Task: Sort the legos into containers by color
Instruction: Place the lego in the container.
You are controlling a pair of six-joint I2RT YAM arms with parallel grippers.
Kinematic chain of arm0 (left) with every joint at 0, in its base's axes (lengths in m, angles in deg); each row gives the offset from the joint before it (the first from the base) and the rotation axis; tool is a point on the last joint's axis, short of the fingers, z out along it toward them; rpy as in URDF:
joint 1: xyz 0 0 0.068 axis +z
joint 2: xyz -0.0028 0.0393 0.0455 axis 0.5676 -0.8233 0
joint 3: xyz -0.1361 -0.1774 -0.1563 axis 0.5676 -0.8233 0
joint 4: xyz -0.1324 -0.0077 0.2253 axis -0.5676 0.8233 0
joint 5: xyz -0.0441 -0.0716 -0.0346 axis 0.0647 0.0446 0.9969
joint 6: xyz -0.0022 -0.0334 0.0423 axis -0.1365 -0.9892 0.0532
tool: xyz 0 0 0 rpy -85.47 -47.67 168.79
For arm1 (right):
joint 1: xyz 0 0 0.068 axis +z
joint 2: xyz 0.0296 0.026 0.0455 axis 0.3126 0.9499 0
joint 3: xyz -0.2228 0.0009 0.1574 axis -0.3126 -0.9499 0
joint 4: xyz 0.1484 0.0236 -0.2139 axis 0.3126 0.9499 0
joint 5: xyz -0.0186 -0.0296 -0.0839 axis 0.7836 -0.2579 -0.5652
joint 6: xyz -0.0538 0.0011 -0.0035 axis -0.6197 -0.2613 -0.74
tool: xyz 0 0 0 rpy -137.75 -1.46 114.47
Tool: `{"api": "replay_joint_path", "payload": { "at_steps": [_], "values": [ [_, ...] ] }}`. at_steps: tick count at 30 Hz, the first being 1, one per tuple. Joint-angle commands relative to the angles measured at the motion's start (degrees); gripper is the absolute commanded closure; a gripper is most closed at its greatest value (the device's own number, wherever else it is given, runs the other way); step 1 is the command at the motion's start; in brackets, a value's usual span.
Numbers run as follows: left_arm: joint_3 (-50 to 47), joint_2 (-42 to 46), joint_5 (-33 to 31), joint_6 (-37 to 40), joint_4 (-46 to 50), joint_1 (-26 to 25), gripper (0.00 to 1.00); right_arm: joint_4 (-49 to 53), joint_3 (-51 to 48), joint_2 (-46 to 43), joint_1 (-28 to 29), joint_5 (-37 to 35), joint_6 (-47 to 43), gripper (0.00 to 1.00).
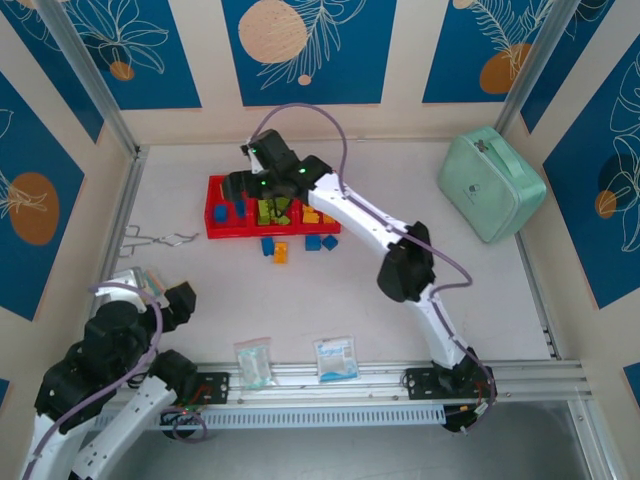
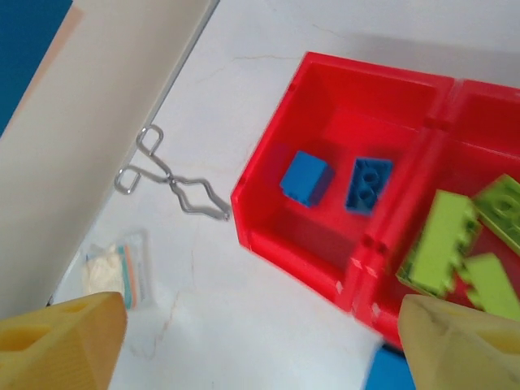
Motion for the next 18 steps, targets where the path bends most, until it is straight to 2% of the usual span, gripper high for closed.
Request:
{"api": "replay_joint_path", "payload": {
  "at_steps": [1,2,4,8,10,12,14,18],
  "values": [
    [-1.43,0.02,1.85,0.17,-4.04,0.38,0.01,0.58,-16.13,-11.68,-0.05,-3.34,-5.47,0.04],
    [-1.62,0.01,1.91,0.78,-4.65,0.31,0.00,-2.20,-23.47,-15.71,-0.14,-4.53,-7.55,0.00],
    [-2.06,-0.15,1.81,1.75,-5.43,0.32,0.01,-6.96,-35.94,-22.07,-1.53,-4.11,-11.74,0.01],
    [-3.03,-1.21,2.31,3.04,-7.07,0.31,0.01,-10.06,-52.68,-30.96,-7.57,-1.07,-14.26,0.01],
    [-3.34,-2.09,2.92,3.51,-7.64,0.31,0.01,-11.64,-58.12,-33.59,-9.82,0.64,-15.24,0.00],
    [-3.41,-2.87,3.50,3.92,-7.84,0.32,0.00,-13.73,-62.23,-34.34,-11.07,-1.53,-15.34,0.00],
    [-3.45,-3.78,4.92,5.11,-8.46,0.32,0.01,-15.10,-63.98,-32.95,-11.94,-5.57,-14.80,0.01],
    [-3.21,-6.10,9.22,6.91,-9.33,0.34,0.01,-17.92,-63.84,-27.86,-13.31,-5.62,-17.63,0.04]
  ]
}}
